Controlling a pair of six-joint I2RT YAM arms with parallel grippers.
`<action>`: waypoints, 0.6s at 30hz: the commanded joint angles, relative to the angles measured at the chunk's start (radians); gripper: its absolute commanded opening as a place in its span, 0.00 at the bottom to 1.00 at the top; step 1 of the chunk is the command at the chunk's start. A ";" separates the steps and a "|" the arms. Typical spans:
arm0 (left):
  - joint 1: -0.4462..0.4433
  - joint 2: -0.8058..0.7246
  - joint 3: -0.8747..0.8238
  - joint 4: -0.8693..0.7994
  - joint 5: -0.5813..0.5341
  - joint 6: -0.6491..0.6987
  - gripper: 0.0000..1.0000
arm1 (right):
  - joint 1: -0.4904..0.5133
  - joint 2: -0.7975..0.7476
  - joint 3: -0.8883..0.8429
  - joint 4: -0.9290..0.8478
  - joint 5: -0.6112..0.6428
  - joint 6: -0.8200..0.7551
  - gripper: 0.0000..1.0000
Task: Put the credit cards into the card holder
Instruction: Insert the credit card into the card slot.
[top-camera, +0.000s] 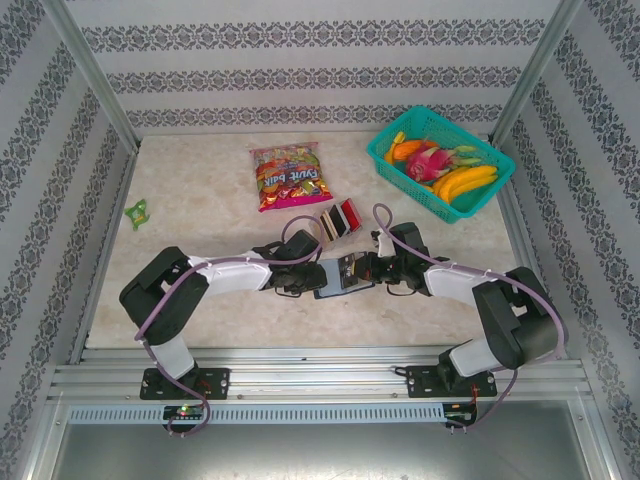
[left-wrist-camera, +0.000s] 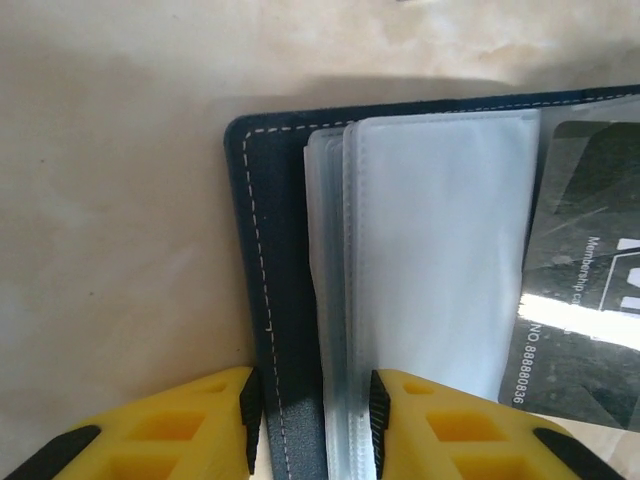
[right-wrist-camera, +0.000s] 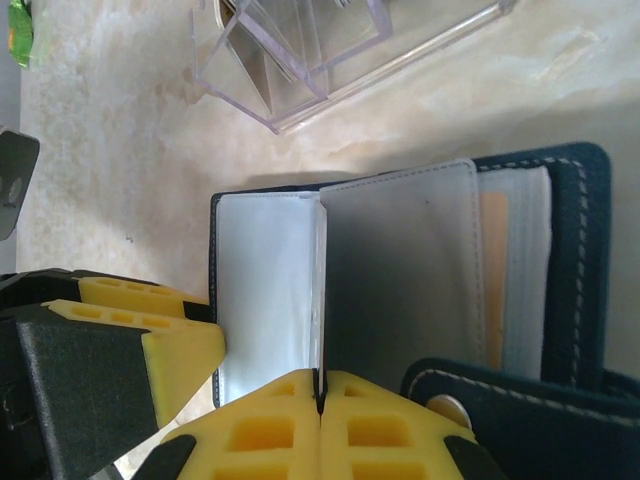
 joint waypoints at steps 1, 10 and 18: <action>-0.007 0.030 0.029 -0.010 0.019 0.007 0.36 | 0.006 0.026 -0.023 0.044 -0.037 0.007 0.00; -0.007 0.049 0.046 -0.028 0.011 0.018 0.31 | 0.013 0.066 -0.040 0.112 -0.096 0.073 0.00; -0.007 0.045 0.049 -0.046 -0.009 0.020 0.31 | 0.006 0.064 -0.045 0.083 -0.095 0.083 0.00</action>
